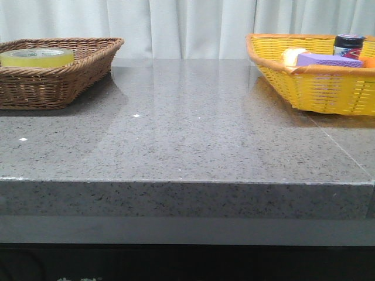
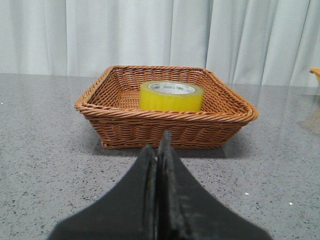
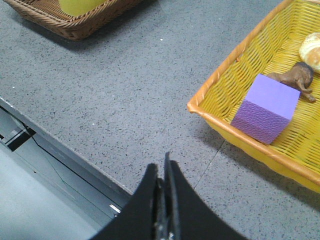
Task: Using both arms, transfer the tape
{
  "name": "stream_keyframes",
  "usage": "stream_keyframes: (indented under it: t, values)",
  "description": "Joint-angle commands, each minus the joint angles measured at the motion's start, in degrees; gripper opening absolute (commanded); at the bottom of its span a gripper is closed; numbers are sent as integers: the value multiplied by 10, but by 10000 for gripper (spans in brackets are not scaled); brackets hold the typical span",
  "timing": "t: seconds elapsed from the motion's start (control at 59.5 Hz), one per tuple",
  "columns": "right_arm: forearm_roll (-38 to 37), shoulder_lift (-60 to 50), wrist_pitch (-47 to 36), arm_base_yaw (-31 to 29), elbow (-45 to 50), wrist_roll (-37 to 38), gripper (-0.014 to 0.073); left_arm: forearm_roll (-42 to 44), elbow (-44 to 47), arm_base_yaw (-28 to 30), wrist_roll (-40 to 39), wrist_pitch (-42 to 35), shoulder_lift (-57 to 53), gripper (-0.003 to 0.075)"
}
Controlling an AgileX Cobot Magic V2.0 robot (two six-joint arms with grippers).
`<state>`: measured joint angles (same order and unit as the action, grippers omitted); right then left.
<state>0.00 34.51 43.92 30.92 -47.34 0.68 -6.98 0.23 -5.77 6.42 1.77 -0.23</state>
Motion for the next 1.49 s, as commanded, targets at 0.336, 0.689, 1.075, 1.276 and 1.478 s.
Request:
stream_keyframes:
  t: [0.336, 0.689, 1.075, 1.276, 1.478]
  values:
    - [-7, 1, -40, -2, -15, -1, -68, 52, 5, 2, -45, -56, -11, -20]
    - [-7, 1, -40, -2, -15, -1, -68, 29, 5, 2, -30, -56, -11, -20]
    - [-7, 1, -40, -2, -15, -1, -68, 29, 5, 2, -30, -56, -11, -20]
    - [-7, 1, -40, -2, -15, -1, -68, 29, 5, 2, -30, -56, -11, -20]
    - [-7, 1, -40, -2, -15, -1, -68, 29, 5, 2, -30, -56, -11, -20]
